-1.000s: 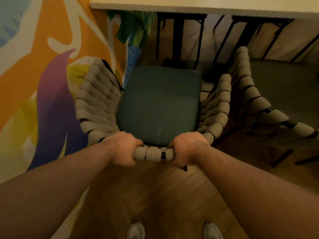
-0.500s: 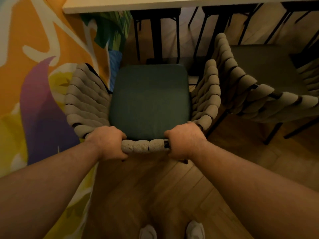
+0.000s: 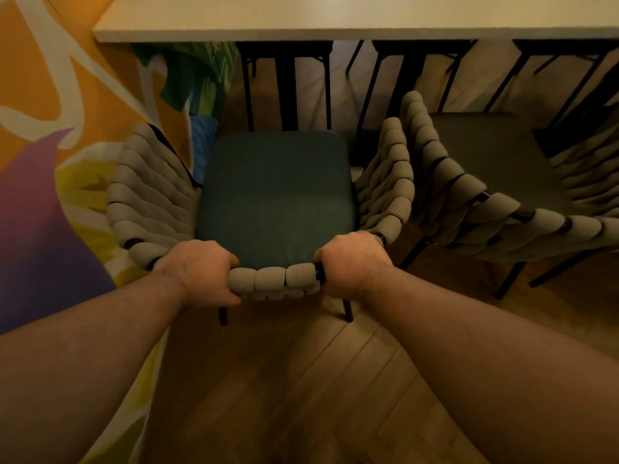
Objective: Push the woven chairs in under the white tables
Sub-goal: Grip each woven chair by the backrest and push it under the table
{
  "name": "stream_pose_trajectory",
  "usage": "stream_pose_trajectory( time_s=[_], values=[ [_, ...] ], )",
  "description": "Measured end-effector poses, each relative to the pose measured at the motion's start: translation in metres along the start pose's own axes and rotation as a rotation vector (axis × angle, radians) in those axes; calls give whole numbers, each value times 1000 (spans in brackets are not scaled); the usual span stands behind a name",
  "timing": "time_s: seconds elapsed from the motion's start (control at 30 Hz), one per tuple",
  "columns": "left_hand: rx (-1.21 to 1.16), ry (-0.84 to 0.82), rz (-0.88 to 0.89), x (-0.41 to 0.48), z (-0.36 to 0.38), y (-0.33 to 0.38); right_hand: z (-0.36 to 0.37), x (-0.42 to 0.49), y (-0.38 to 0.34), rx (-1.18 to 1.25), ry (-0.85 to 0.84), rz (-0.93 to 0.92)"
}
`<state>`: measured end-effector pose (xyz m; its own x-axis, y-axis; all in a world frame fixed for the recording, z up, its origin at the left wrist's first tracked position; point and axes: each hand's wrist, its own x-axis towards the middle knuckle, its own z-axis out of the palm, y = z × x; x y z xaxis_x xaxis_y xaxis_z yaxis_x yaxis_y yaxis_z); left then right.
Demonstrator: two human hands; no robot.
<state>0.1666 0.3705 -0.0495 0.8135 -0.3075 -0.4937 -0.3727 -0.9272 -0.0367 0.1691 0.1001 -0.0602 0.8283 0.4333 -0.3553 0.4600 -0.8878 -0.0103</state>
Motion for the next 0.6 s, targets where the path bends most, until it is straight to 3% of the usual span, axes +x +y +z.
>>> stream_pose_trajectory(
  time_s=[0.6],
  values=[
    [15, -25, 7, 91, -42, -44, -39, 83, 45, 19, -50, 56]
  ],
)
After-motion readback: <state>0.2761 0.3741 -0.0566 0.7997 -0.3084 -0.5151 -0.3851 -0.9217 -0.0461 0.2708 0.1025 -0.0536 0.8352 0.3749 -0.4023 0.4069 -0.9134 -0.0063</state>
